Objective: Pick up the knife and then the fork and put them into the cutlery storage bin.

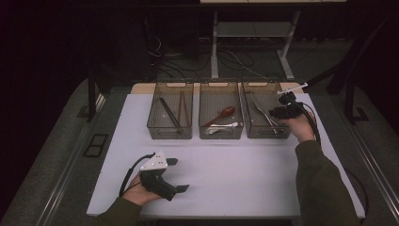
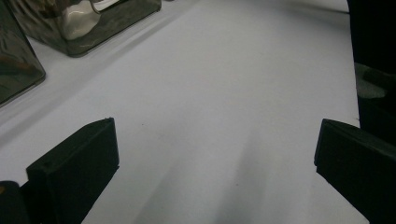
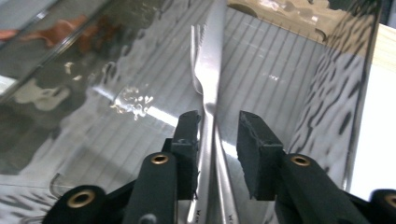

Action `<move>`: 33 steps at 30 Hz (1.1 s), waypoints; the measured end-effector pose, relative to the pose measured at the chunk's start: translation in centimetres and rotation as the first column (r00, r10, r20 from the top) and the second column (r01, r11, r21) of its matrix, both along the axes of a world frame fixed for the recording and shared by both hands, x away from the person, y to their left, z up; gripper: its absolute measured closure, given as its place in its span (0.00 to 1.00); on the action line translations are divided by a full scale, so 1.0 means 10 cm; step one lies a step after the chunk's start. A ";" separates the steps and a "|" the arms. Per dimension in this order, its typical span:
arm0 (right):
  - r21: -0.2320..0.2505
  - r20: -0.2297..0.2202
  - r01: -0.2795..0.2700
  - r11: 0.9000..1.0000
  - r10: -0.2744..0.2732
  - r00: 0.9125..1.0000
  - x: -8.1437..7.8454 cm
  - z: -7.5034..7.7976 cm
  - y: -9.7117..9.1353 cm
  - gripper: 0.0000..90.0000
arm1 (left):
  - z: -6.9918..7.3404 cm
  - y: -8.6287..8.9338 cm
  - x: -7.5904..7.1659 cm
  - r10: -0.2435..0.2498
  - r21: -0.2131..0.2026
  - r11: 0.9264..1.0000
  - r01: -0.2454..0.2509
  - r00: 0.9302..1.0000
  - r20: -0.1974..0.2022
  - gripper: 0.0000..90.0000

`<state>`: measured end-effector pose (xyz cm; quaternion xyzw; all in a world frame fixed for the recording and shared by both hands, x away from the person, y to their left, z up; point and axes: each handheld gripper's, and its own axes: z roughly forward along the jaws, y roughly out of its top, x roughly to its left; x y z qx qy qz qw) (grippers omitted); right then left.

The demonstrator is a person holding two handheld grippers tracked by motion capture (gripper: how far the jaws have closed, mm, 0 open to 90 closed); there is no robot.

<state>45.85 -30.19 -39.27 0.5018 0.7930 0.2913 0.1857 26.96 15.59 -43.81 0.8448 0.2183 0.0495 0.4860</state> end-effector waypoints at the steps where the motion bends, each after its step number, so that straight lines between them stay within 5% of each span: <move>1: 0.001 0.007 0.005 1.000 -0.005 1.000 -0.01 0.01 0.00 0.70 | 0.00 0.00 0.00 0.000 0.001 1.000 0.000 1.000 0.000 0.00; 10: 0.076 0.027 0.018 0.997 -0.020 0.999 -0.05 0.08 -0.04 0.55 | 0.00 0.00 0.00 0.001 0.001 1.000 -0.001 1.000 0.001 0.00; 23: 0.232 0.138 0.053 0.971 -0.086 0.987 -0.20 0.28 -0.13 0.32 | 0.00 0.00 0.00 0.013 -0.007 1.000 -0.013 1.000 -0.002 0.00; 33: 0.252 0.189 -0.016 0.968 -0.033 0.981 -0.45 0.36 -0.16 0.26 | 0.00 0.02 0.02 0.018 0.001 1.000 -0.018 1.000 0.000 0.00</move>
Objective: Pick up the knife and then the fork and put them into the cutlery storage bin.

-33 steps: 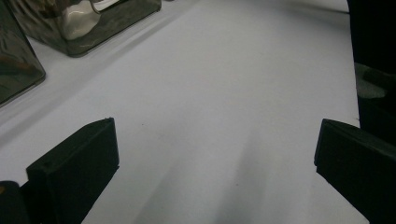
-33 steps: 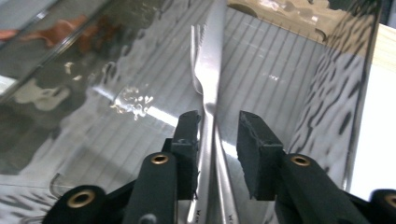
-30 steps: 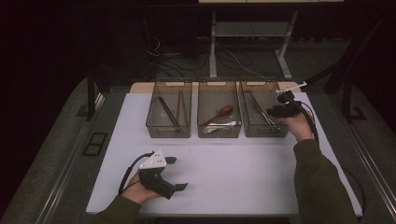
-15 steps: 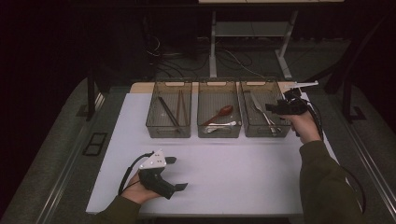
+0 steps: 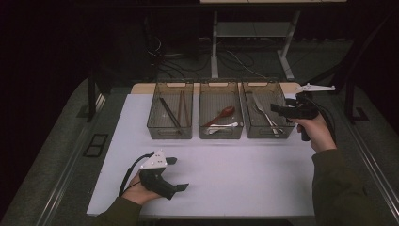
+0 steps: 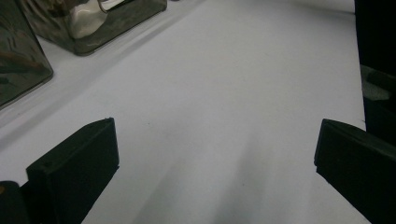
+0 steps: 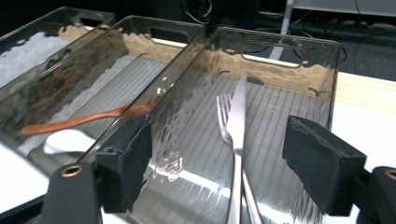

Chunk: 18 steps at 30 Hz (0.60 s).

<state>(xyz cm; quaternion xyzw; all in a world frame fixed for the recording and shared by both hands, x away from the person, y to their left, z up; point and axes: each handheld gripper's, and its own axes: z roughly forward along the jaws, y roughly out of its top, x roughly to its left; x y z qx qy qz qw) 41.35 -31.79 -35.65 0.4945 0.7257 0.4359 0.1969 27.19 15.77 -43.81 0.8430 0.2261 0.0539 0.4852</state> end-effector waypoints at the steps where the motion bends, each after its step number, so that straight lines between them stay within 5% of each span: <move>1: -0.003 0.003 -0.013 1.000 0.013 1.000 -0.03 0.00 0.01 0.25 | 0.00 0.00 0.00 0.001 0.000 1.000 -0.001 1.000 -0.001 0.00; 18: 0.006 0.068 -0.151 0.989 0.150 0.986 -0.61 -0.15 0.11 0.22 | 0.02 0.04 -0.01 0.011 -0.005 1.000 -0.011 1.000 0.008 0.00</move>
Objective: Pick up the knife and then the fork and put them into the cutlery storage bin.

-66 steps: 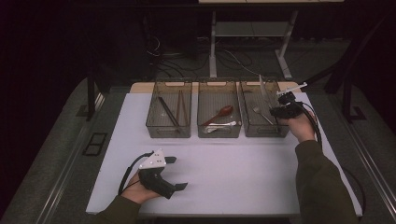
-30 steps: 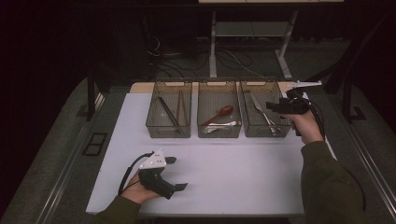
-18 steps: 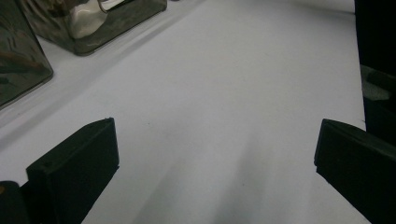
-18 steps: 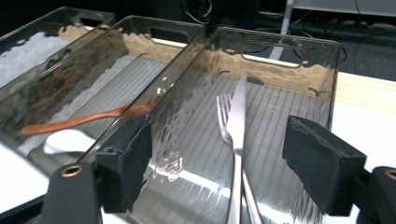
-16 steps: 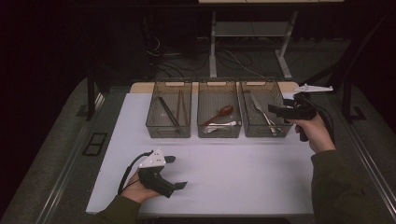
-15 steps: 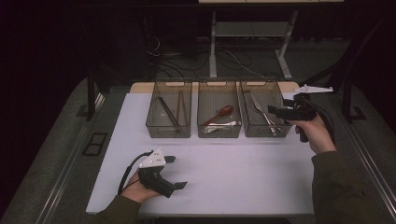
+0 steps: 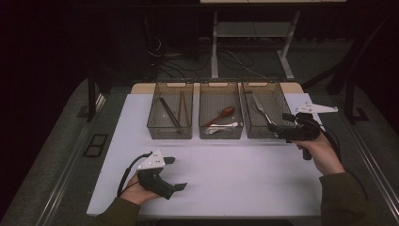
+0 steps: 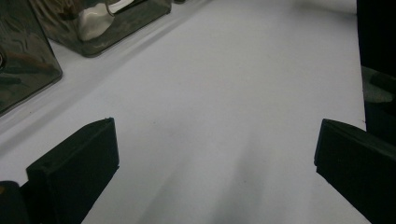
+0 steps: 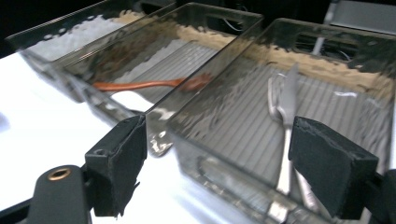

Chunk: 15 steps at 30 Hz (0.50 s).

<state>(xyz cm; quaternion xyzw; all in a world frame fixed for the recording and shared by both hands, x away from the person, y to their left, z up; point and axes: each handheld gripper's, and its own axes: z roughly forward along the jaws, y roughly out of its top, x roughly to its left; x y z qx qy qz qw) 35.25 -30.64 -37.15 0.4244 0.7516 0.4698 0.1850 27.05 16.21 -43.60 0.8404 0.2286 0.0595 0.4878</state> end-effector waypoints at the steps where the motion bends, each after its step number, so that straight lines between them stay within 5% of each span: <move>1: 0.006 -0.001 -0.009 1.000 0.009 1.000 -0.04 -0.01 0.01 0.22 | 0.00 0.00 0.00 0.000 0.001 1.000 0.000 1.000 0.000 0.00; 15: -0.032 0.006 -0.085 0.996 0.085 0.996 -0.43 -0.31 0.12 0.20 | 0.00 0.00 0.00 -0.007 0.002 1.000 0.007 1.000 -0.009 0.00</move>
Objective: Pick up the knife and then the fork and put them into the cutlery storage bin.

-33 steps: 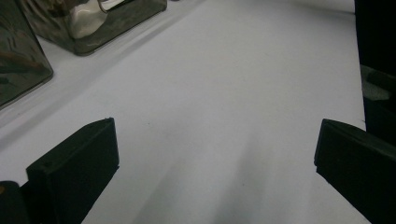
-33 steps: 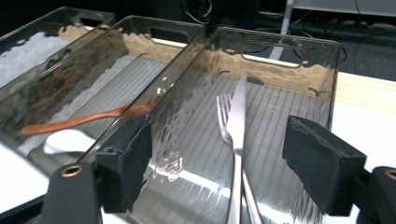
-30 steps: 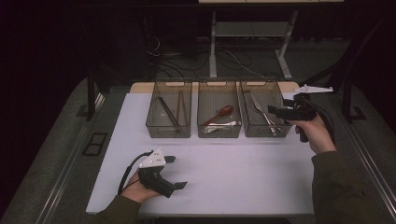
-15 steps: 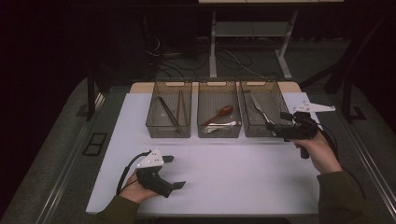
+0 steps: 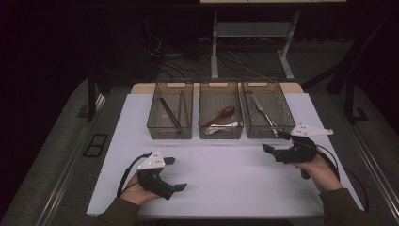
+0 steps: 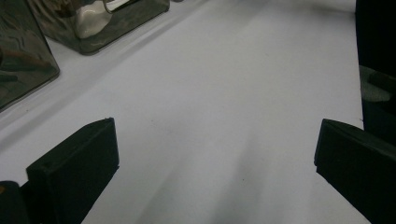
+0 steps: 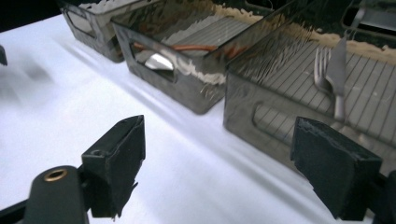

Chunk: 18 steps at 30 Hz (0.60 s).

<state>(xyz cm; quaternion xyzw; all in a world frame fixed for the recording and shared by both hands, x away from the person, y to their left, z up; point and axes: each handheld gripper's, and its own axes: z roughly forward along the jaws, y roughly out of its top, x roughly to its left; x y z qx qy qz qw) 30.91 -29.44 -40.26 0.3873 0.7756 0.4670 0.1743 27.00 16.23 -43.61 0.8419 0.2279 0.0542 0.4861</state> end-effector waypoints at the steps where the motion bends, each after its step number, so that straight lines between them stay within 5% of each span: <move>1: 0.006 -0.002 -0.004 1.000 0.004 1.000 -0.02 -0.03 0.00 0.20 | 0.00 0.00 0.00 0.000 0.000 1.000 0.000 1.000 -0.002 0.00; 18: -0.010 -0.038 -0.056 0.998 0.056 0.998 -0.34 -0.32 0.06 0.20 | 0.01 0.00 -0.01 -0.008 0.008 1.000 0.008 1.000 0.003 0.00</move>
